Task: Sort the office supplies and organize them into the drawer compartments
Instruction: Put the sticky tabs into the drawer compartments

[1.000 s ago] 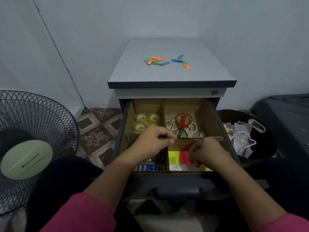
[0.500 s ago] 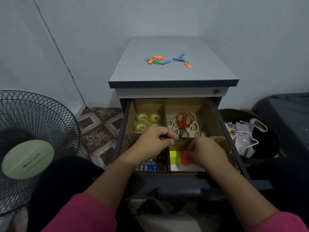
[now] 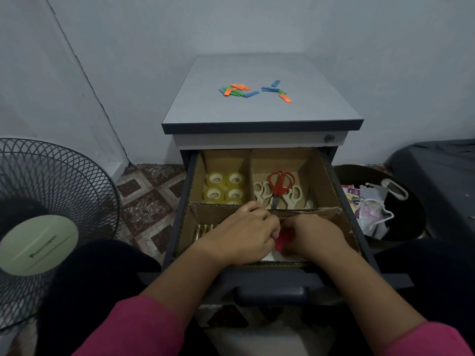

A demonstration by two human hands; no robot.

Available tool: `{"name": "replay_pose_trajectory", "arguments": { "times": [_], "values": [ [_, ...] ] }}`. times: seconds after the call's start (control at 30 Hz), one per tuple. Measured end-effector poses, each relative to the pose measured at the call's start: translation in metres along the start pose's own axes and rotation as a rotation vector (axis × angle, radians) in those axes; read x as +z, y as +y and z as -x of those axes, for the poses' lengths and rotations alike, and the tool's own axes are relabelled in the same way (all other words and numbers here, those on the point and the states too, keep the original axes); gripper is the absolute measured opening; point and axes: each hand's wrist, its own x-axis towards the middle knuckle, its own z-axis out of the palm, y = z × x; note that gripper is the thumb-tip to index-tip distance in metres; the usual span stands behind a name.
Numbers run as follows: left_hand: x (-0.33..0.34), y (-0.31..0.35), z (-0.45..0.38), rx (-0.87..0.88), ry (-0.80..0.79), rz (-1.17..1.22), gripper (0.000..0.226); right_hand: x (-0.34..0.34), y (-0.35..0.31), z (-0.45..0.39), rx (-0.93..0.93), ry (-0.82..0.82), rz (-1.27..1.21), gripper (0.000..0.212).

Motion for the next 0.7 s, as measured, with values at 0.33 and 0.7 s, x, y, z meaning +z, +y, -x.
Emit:
{"name": "replay_pose_trajectory", "arguments": {
  "times": [0.33, 0.7],
  "values": [
    [0.0008, 0.0032, -0.0007, 0.034, 0.025, -0.062, 0.019, 0.0005, -0.0033, -0.0013, -0.025, 0.023, -0.002, 0.029],
    [0.0013, 0.0042, -0.0005, 0.013, 0.06, -0.084, 0.019, -0.0012, -0.0034, 0.0016, -0.037, 0.045, 0.011, 0.029]
  ]
}}
